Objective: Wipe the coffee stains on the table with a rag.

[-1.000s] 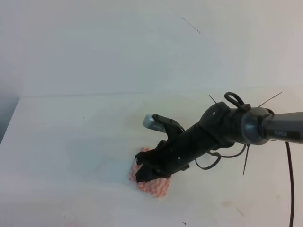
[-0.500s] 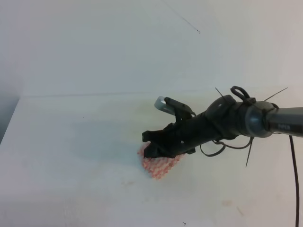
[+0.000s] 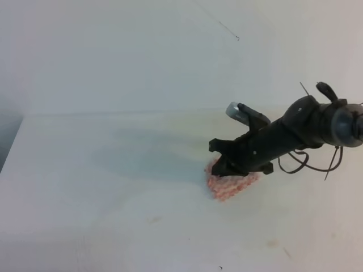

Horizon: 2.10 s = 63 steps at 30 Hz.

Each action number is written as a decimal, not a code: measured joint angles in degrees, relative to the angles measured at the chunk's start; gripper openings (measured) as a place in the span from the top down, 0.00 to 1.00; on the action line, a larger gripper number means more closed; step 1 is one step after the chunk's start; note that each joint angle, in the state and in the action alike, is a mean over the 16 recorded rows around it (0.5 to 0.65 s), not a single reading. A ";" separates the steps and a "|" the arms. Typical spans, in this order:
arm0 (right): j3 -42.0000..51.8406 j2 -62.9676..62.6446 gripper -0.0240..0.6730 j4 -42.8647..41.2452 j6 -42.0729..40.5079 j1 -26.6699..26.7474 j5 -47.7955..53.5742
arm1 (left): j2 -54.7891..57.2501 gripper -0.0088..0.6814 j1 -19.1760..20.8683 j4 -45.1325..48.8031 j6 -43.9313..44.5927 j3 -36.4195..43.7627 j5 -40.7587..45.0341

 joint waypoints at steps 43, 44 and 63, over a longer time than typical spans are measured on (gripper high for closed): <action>16.28 -33.84 0.60 -39.47 9.90 -5.36 9.64 | -0.09 0.99 0.00 0.00 0.00 0.16 -0.06; 16.36 -35.56 0.63 -39.60 9.85 -5.36 9.59 | -0.09 0.99 0.00 0.00 0.00 0.16 -0.06; 45.07 -79.70 0.97 -38.42 14.16 -5.36 -8.11 | -0.09 0.99 0.00 0.00 0.00 0.16 -0.06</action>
